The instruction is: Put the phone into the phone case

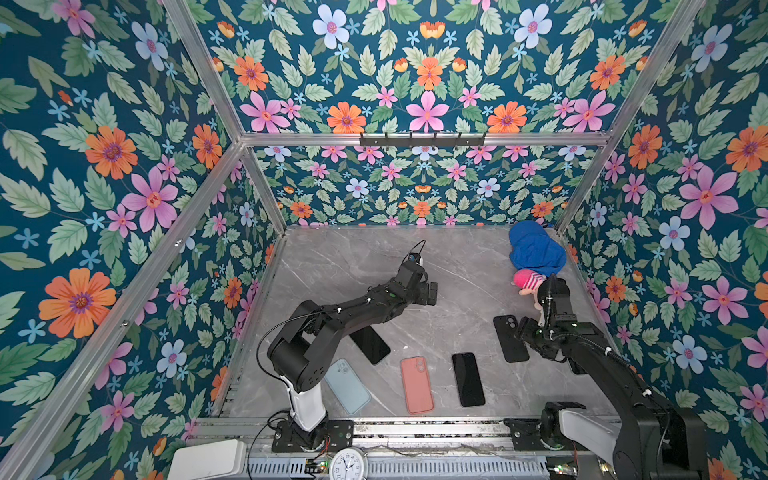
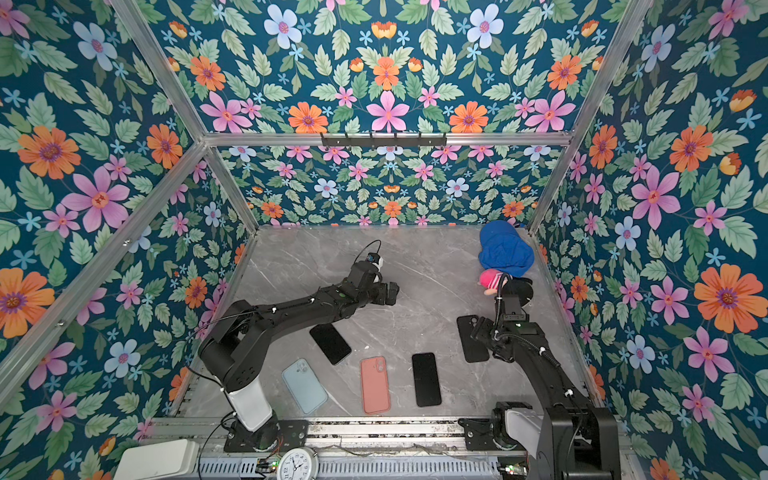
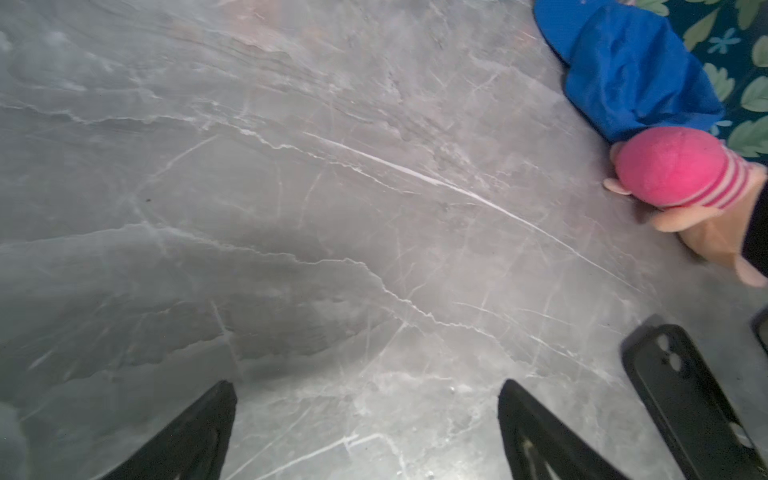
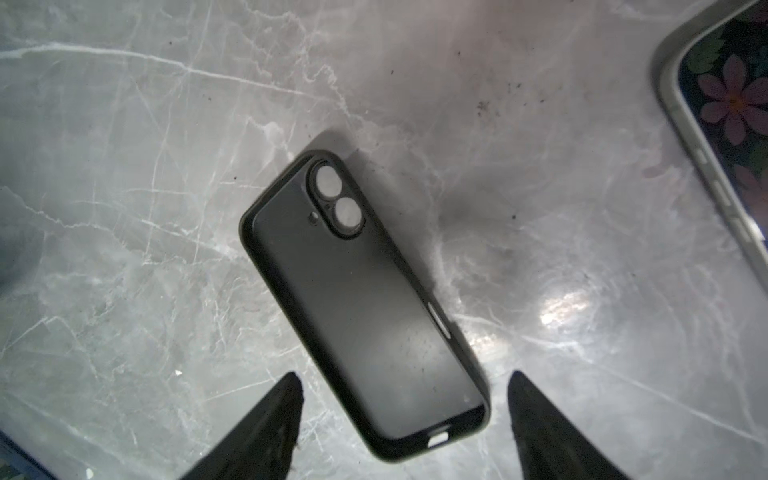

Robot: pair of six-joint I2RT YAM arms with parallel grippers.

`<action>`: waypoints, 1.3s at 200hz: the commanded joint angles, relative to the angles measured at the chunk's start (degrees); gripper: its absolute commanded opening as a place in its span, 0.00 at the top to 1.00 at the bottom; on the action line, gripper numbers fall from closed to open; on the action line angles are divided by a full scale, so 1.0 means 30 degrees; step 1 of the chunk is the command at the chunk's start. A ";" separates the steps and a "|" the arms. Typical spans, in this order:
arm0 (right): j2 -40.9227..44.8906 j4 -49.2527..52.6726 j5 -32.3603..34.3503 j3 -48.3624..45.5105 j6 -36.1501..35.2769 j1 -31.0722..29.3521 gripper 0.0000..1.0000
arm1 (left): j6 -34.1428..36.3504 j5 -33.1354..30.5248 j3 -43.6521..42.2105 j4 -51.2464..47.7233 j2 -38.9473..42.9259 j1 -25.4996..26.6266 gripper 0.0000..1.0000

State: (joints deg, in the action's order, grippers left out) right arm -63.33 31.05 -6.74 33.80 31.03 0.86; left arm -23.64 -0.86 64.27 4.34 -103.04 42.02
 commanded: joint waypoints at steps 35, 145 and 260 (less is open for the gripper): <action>-0.1269 -0.1086 -0.0894 0.0129 0.0643 0.0580 0.40 | -0.0174 0.2021 0.0814 0.0367 -0.0917 0.0135 0.03; -0.5506 -0.1628 -0.1546 0.1288 0.0762 0.0794 0.65 | -0.0946 0.2889 0.1327 0.0780 -0.1654 0.0352 0.04; -0.5904 -0.2057 -0.2373 0.1818 0.0097 0.0771 0.95 | -0.1378 0.3626 0.1693 0.1073 -0.2186 0.0365 0.04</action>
State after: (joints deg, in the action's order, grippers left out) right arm -81.06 25.19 -13.06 38.50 32.25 3.27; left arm -27.73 9.19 69.17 6.68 -109.89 43.16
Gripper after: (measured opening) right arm 0.061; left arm 0.959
